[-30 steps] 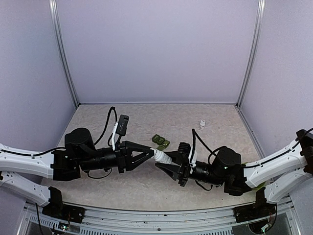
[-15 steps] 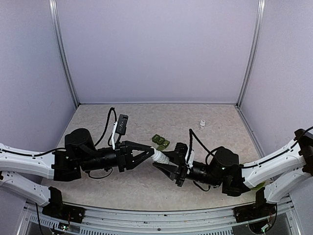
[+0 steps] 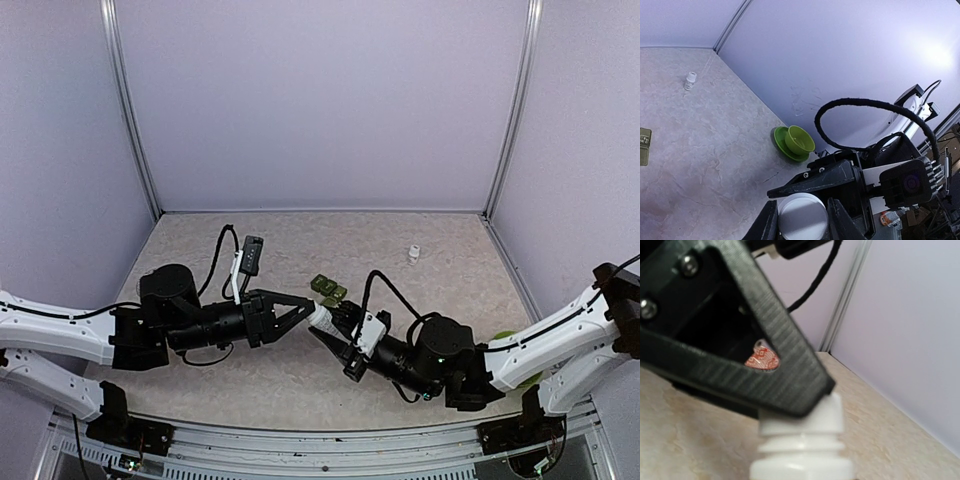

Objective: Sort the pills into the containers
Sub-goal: Close the lid of the pill bottle, then screw the lid of the pill bottle onto the pill bottle.

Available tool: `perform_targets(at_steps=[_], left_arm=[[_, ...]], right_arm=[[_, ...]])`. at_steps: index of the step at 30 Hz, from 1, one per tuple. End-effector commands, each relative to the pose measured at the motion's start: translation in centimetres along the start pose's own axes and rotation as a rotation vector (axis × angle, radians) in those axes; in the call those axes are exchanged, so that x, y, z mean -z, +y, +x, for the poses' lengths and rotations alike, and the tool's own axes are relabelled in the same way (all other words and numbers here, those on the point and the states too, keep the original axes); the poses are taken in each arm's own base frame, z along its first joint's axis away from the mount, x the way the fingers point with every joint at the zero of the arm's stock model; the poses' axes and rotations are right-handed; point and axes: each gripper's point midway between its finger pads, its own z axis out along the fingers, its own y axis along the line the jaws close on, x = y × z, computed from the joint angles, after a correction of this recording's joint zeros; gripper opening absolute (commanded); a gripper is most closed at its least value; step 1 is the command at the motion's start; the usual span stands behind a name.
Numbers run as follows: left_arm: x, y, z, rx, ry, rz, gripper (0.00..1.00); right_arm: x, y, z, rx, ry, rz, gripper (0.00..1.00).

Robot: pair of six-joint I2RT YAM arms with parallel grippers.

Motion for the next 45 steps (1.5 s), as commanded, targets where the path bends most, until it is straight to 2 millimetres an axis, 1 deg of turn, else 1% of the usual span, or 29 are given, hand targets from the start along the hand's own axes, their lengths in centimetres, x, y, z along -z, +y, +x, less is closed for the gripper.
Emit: perform_targets(at_steps=[1,6,8,12,14,15,17,18,19,24,29,34,40,45], left_arm=[[-0.2,-1.3,1.8,-0.01,0.068,0.083,0.29],[0.0,-1.5,1.9,-0.044,0.069,0.097,0.31],[0.2,-1.5,1.8,-0.05,0.063,0.097,0.35],[0.7,-1.8,1.0,-0.064,0.035,0.1,0.45],[1.0,-2.1,0.6,-0.066,0.02,0.103,0.54],[1.2,-2.2,0.4,-0.067,0.012,0.104,0.6],[1.4,-2.4,0.0,-0.069,-0.002,0.108,0.76],[1.6,-2.4,-0.3,-0.069,-0.009,0.104,0.89],[1.7,-2.5,-0.5,-0.07,-0.017,0.102,0.97],[2.2,-2.8,-1.3,-0.066,-0.04,0.096,0.99],[1.8,-2.8,-0.9,-0.056,-0.019,0.097,0.99],[1.5,-3.0,-0.3,-0.05,-0.004,0.111,0.99],[1.5,-3.5,-0.3,-0.054,-0.009,0.137,0.99],[1.7,-4.0,-0.4,-0.062,-0.021,0.155,0.99]], right_arm=[[-0.2,0.1,-2.5,-0.015,-0.066,-0.002,0.09],[0.4,1.5,-3.5,-0.094,-0.113,-0.107,0.09],[0.6,1.8,-3.2,-0.119,-0.105,-0.122,0.09],[1.0,1.6,-2.4,-0.142,-0.087,-0.11,0.09],[1.1,1.4,-2.3,-0.148,-0.084,-0.106,0.09],[1.2,1.3,-2.3,-0.15,-0.086,-0.104,0.09],[1.3,1.2,-2.4,-0.153,-0.088,-0.102,0.09],[1.3,1.1,-2.5,-0.156,-0.091,-0.099,0.09],[1.4,1.1,-2.6,-0.158,-0.091,-0.097,0.09],[1.3,0.7,-3.0,-0.168,-0.091,-0.083,0.09],[1.0,0.6,-3.5,-0.176,-0.103,-0.078,0.09],[0.5,0.7,-3.6,-0.173,-0.097,-0.072,0.09],[-0.4,0.8,-2.5,-0.156,-0.059,-0.046,0.09],[-0.7,1.2,-1.6,-0.154,-0.036,-0.045,0.09]])
